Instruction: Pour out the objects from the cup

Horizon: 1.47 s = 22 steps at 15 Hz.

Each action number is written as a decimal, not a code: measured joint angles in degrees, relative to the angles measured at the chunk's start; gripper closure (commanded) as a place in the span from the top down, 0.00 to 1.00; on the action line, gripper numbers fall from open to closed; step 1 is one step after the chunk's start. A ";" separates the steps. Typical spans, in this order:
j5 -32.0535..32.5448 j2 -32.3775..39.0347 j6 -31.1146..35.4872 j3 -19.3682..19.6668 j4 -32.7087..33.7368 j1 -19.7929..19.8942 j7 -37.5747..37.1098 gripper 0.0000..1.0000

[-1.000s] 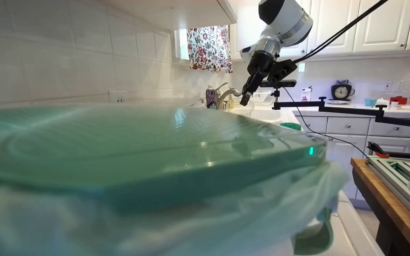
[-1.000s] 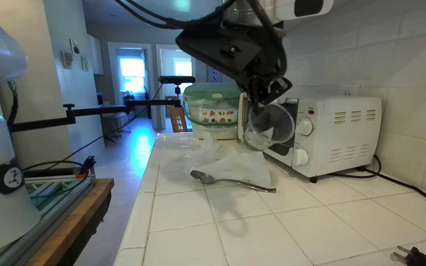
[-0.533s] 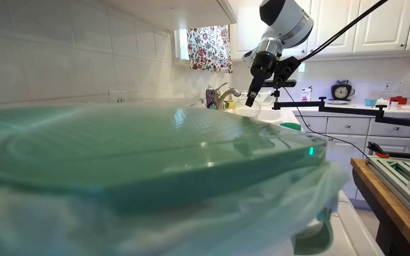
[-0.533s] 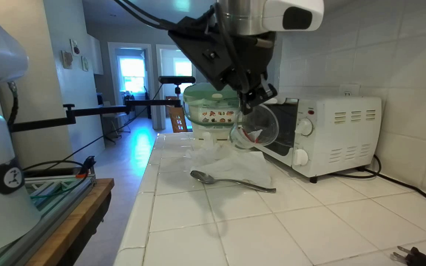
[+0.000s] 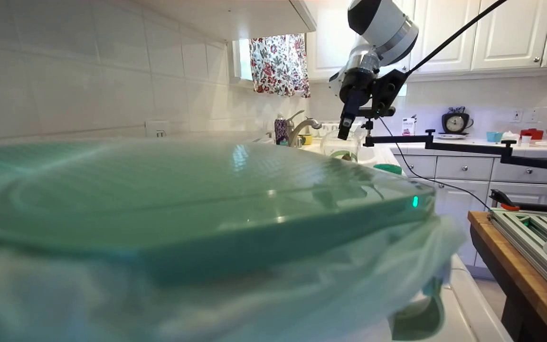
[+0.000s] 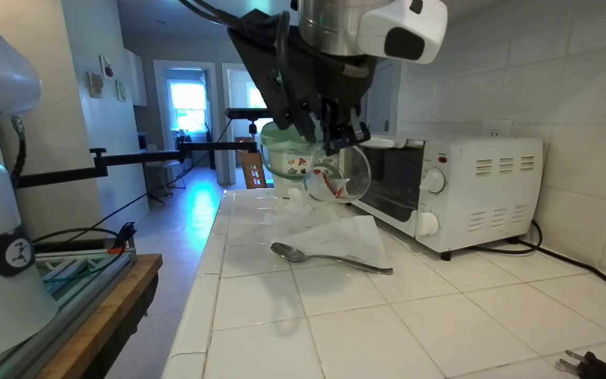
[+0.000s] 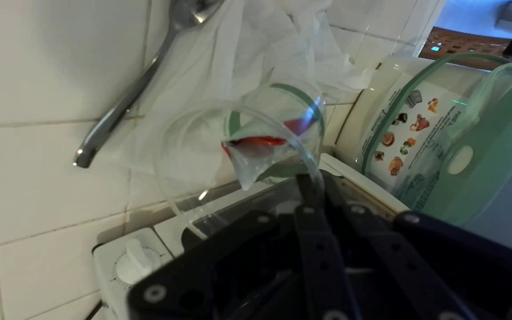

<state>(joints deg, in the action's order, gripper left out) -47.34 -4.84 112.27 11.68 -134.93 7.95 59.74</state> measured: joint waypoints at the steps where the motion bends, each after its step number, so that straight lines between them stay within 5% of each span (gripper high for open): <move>1: -0.63 0.10 -1.17 0.05 0.14 0.10 -0.29 0.02; 22: -13.71 4.36 -18.82 0.15 4.50 2.47 -9.38 0.02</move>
<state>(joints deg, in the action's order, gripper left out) -61.05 -0.47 93.46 11.84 -130.42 10.42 50.36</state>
